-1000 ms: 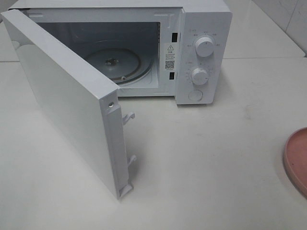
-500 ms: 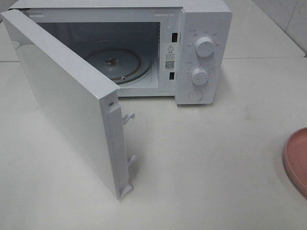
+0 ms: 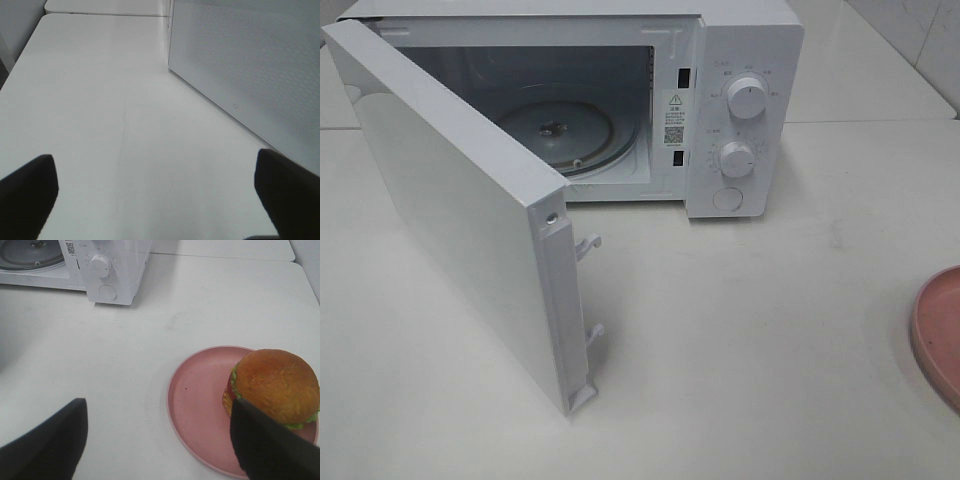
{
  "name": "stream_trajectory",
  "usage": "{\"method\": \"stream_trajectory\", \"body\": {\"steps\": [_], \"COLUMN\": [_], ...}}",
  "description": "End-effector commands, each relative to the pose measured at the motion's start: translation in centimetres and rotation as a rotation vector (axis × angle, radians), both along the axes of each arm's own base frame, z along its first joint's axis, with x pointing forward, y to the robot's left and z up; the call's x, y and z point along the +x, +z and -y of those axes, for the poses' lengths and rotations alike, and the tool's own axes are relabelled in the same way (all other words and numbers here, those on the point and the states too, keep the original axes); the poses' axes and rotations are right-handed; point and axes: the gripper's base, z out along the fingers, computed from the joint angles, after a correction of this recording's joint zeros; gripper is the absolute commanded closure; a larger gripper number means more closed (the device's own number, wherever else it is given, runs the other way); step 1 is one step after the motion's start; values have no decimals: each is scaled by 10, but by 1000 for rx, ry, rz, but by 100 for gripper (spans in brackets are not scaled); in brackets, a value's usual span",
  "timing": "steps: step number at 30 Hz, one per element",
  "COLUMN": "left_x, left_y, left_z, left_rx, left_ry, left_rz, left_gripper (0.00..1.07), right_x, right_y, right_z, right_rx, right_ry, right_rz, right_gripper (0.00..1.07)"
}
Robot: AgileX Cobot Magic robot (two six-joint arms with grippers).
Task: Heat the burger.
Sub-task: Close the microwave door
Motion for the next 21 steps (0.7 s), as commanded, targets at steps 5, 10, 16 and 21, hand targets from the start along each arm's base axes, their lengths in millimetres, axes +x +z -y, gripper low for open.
{"method": "stream_trajectory", "body": {"steps": [5, 10, 16, 21], "left_x": [0, 0, 0, 0], "left_y": [0, 0, 0, 0], "left_z": [0, 0, 0, 0], "left_rx": [-6, -6, -6, -7], "left_ry": [6, 6, 6, 5], "left_rz": [13, 13, 13, 13], "left_gripper": [7, 7, 7, 7], "right_x": [-3, -3, -3, -3], "right_y": [0, 0, 0, 0], "right_z": [0, 0, 0, 0], "right_rx": [6, 6, 6, 6], "right_ry": [-5, -5, -5, -5], "right_rz": [36, 36, 36, 36], "right_gripper": [31, 31, 31, 32]}}
